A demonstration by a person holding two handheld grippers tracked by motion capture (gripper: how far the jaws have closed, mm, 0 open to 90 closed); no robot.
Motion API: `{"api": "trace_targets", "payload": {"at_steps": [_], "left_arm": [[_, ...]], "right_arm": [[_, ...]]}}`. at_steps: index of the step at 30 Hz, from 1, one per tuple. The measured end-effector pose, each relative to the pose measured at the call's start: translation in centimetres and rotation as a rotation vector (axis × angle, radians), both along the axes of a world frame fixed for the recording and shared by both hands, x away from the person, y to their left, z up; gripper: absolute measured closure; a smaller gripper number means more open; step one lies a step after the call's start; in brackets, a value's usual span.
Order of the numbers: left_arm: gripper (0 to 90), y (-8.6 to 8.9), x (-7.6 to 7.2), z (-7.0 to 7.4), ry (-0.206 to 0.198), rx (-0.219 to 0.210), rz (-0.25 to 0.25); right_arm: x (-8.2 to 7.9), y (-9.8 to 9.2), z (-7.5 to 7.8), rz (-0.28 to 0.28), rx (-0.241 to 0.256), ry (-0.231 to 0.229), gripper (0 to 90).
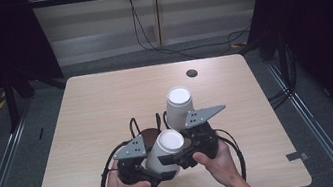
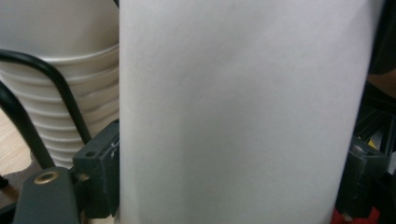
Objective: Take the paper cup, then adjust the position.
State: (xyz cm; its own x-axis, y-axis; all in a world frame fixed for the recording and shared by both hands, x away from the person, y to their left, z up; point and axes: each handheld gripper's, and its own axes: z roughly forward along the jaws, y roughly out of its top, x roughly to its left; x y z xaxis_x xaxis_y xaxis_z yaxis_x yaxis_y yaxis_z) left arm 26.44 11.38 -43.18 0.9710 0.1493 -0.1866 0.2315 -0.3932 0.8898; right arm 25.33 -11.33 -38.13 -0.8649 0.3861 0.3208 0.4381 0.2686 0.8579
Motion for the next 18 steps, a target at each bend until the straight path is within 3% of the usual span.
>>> {"api": "trace_targets", "payload": {"at_steps": [5,8,11,13,17,18], "left_arm": [[16.5,0.3,-0.3,0.2,0.017,0.034,0.010],[16.6,0.6,-0.3,0.6,0.015,0.055,0.006],[16.7,0.9,-0.1,0.8,0.026,0.081,0.009],[16.7,1.1,0.2,0.6,0.066,0.108,0.008],[16.7,1.3,0.4,0.6,0.083,0.144,0.018],[16.7,1.3,0.4,0.7,0.085,0.159,0.020]], "right_arm": [[-0.2,0.3,-0.3,0.008,-0.035,-0.007,16.4],[-0.1,0.0,-0.3,0.021,-0.019,0.007,14.1],[-0.2,-0.8,-0.2,0.009,-0.002,-0.011,14.2],[-0.2,-1.2,-0.1,0.008,0.003,-0.015,14.2],[-0.1,-1.7,-0.2,0.046,-0.005,0.000,14.3],[-0.1,-1.8,-0.3,0.034,-0.010,-0.003,14.5]]}}
